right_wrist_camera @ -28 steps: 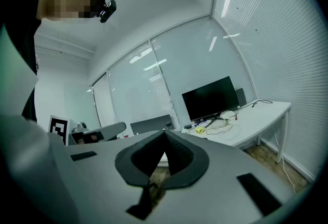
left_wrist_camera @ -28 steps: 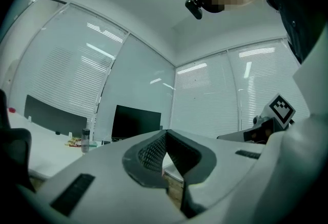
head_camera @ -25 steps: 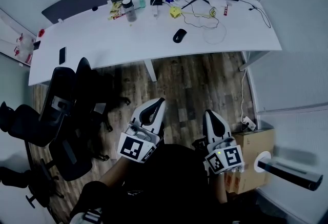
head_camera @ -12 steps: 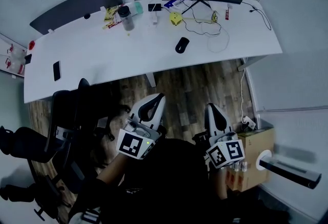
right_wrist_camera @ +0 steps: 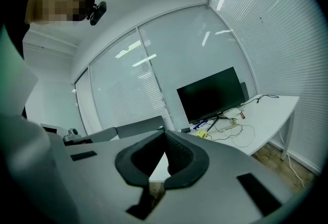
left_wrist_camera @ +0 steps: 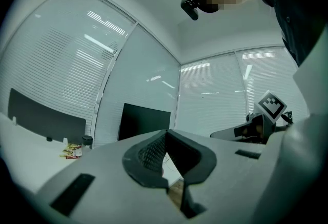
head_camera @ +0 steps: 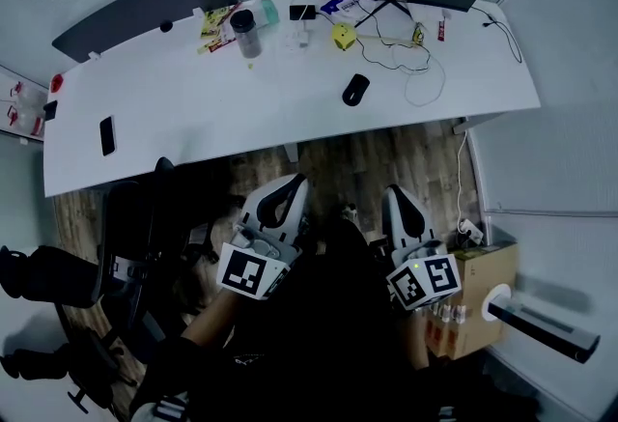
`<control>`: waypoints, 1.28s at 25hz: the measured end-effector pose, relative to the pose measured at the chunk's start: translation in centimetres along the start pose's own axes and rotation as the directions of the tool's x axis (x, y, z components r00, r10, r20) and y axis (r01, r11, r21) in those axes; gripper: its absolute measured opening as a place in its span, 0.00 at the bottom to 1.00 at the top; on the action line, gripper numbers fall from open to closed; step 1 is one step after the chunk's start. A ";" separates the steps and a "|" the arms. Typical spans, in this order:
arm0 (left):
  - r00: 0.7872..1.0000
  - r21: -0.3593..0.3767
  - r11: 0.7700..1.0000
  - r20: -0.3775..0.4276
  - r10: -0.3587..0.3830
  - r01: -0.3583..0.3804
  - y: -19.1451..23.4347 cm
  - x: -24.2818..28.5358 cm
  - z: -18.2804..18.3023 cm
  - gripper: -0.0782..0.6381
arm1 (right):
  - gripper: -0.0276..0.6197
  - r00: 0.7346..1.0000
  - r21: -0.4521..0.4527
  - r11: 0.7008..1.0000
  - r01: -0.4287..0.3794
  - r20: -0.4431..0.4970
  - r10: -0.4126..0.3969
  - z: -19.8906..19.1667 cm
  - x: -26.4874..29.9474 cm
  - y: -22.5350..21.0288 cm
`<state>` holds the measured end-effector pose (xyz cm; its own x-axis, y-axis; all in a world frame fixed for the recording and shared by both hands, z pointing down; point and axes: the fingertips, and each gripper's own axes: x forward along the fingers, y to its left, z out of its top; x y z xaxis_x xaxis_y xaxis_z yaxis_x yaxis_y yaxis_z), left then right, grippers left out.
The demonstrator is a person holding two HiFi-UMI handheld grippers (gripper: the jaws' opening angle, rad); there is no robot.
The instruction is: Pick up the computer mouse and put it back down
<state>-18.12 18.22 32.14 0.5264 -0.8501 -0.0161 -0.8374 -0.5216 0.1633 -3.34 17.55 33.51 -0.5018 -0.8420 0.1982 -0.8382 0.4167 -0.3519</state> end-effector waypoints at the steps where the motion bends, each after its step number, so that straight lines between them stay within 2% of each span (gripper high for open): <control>1: 1.000 -0.002 1.000 -0.004 0.005 -0.005 0.3 0.2 -0.2 0.12 | 0.04 1.000 0.002 1.000 0.000 -0.005 0.000 0.0 0.4 -0.3; 11: 0.996 -0.005 0.997 -0.032 0.081 -0.081 3.4 4.2 -1.1 0.12 | 0.04 0.997 0.038 0.999 -0.031 -0.065 0.034 0.0 6.3 -4.0; 22: 0.988 0.007 0.989 -0.047 0.147 -0.147 6.5 14.7 -1.1 0.12 | 0.04 0.989 0.049 0.994 -0.099 -0.109 0.104 3.8 15.9 -10.8; 32: 0.985 0.021 0.989 -0.085 0.149 -0.148 6.3 23.1 -2.7 0.12 | 0.04 0.979 0.045 0.986 -0.159 -0.121 0.163 6.9 20.9 -16.9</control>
<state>-10.84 -4.46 35.48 0.4063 -0.9090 0.0927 -0.9090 -0.3917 0.1427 1.77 -9.47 37.25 -0.6537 -0.7153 0.2472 -0.7377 0.5292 -0.4193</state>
